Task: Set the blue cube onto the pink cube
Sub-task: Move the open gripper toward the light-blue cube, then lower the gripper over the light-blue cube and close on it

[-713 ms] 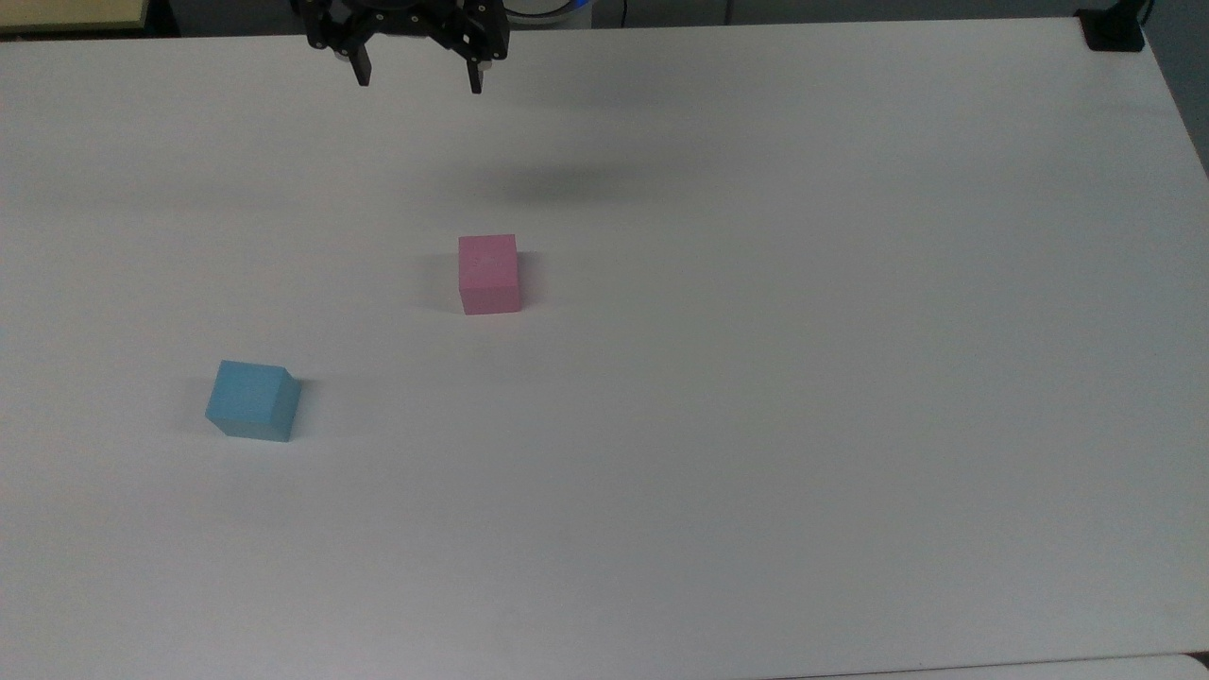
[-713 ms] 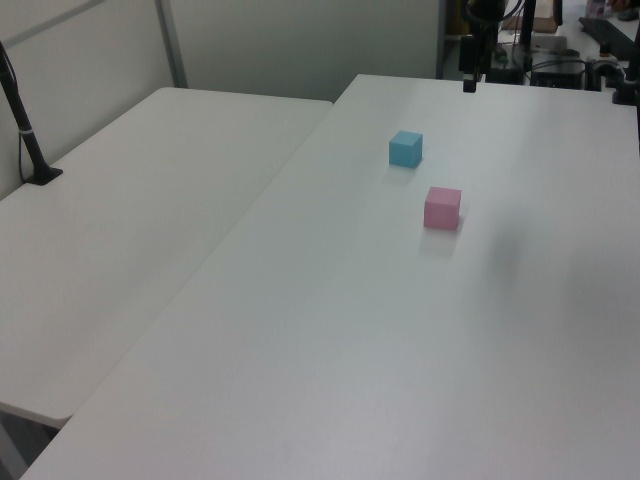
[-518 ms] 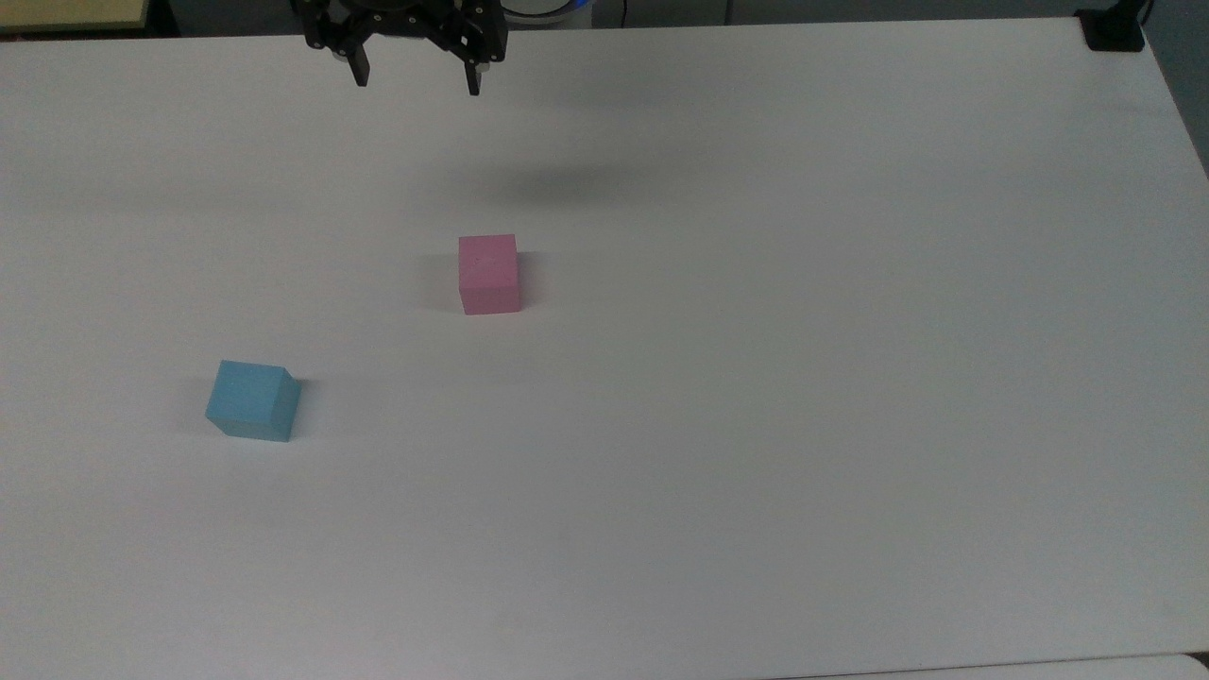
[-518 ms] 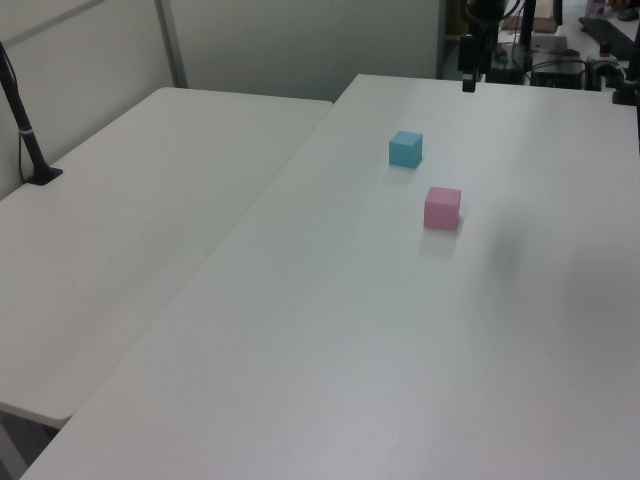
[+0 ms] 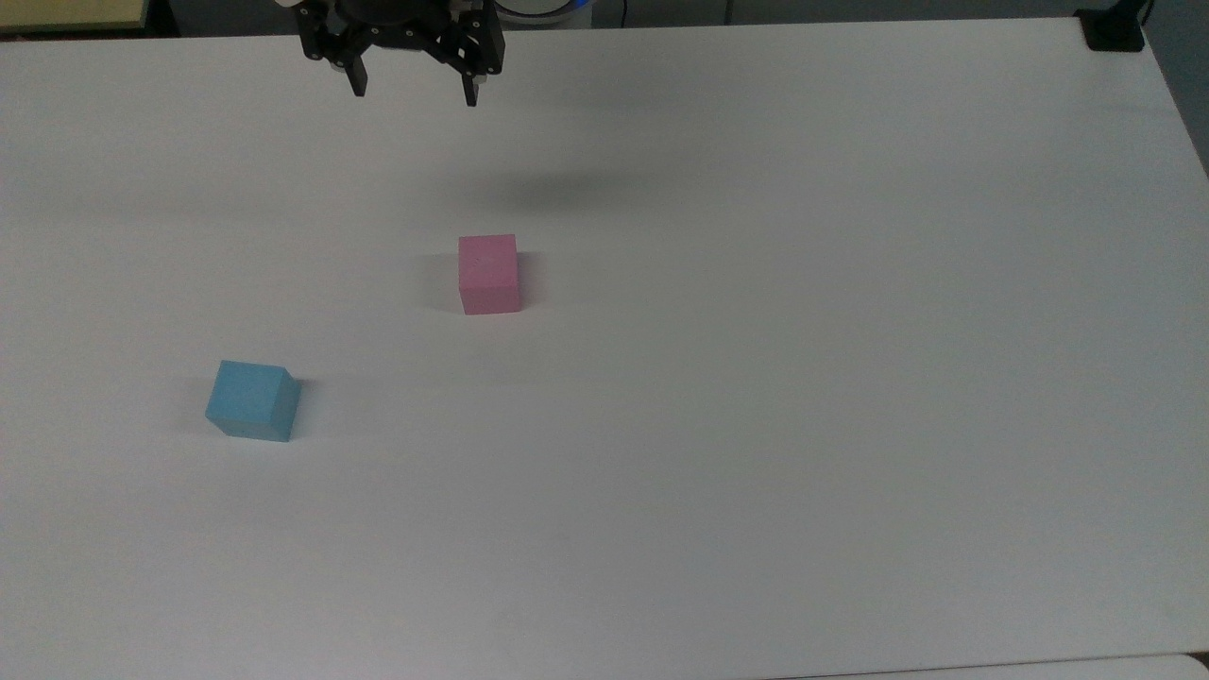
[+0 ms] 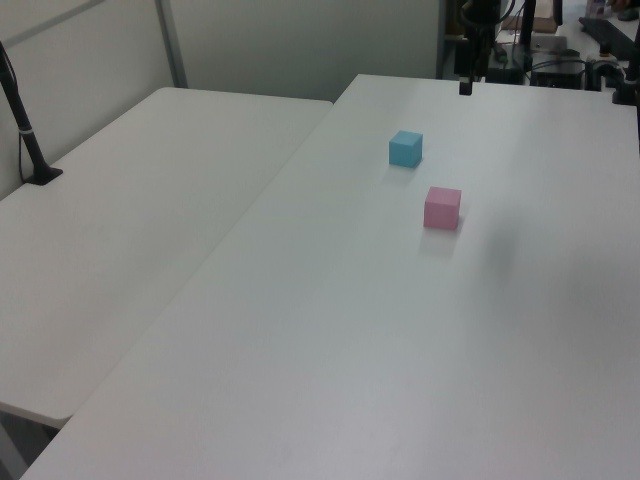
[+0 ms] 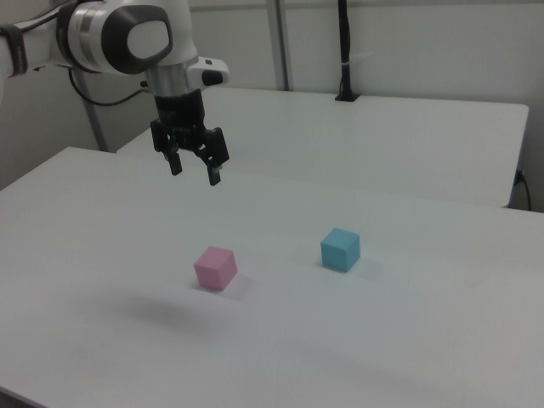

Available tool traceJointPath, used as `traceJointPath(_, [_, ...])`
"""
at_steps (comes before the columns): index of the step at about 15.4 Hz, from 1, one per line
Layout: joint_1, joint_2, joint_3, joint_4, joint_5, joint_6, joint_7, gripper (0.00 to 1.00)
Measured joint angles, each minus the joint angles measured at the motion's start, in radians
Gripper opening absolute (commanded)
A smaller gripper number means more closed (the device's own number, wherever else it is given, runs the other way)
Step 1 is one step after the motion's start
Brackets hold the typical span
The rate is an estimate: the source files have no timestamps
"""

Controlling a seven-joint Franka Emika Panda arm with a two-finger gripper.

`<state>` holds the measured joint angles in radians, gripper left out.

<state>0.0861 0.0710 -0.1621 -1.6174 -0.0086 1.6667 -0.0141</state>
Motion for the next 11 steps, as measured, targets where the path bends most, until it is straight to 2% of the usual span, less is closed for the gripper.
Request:
traceJointPath(7, [-0.006, 0.014, -0.002, 0.009, 0.0, 0.022, 0.0, 1.0])
traceJointPath(11, [-0.088, 0.093, -0.006, 0.047, 0.0, 0.161, -0.028, 1.0])
